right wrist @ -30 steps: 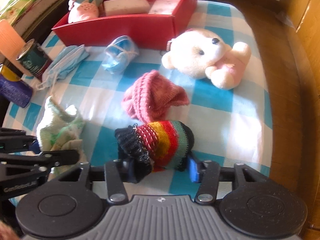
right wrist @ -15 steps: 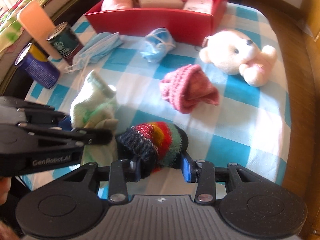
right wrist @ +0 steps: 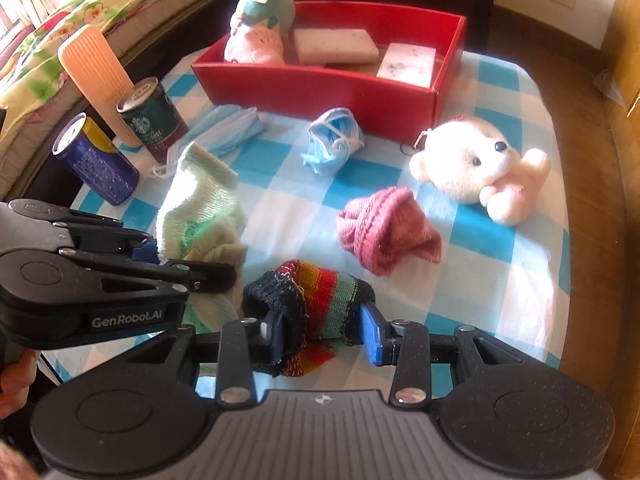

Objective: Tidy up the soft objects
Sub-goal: 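Lift and carry the towel and striped sock toward the red box with both grippers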

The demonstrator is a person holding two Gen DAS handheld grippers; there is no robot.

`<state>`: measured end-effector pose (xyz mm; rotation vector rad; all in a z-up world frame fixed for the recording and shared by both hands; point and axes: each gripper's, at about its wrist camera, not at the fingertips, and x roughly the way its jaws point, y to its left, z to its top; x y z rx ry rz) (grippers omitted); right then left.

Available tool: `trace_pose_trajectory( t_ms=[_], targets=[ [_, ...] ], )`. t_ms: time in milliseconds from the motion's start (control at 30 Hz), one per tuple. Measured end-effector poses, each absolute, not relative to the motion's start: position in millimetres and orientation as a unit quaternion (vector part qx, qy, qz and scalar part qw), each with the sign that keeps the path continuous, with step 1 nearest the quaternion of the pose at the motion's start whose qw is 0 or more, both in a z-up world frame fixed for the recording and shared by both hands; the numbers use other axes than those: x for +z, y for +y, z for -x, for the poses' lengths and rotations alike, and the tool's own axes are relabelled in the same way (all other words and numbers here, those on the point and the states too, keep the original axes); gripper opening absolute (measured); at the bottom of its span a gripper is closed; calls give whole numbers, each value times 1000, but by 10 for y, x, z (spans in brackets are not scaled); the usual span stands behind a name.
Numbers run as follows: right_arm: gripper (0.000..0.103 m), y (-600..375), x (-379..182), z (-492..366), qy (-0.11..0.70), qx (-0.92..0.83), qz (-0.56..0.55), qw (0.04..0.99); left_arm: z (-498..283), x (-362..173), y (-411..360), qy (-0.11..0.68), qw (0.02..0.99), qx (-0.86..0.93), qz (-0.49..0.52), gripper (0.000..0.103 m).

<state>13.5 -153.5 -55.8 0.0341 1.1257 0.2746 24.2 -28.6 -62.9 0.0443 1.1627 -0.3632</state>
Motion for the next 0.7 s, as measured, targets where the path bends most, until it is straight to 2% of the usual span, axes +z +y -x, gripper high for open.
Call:
trace_pose_trajectory(
  t_ms=[700],
  targets=[
    [16,-1551,-232,-234,483,121,-32,867,-343,-350,-337,502,850,-158,-31,25]
  ],
)
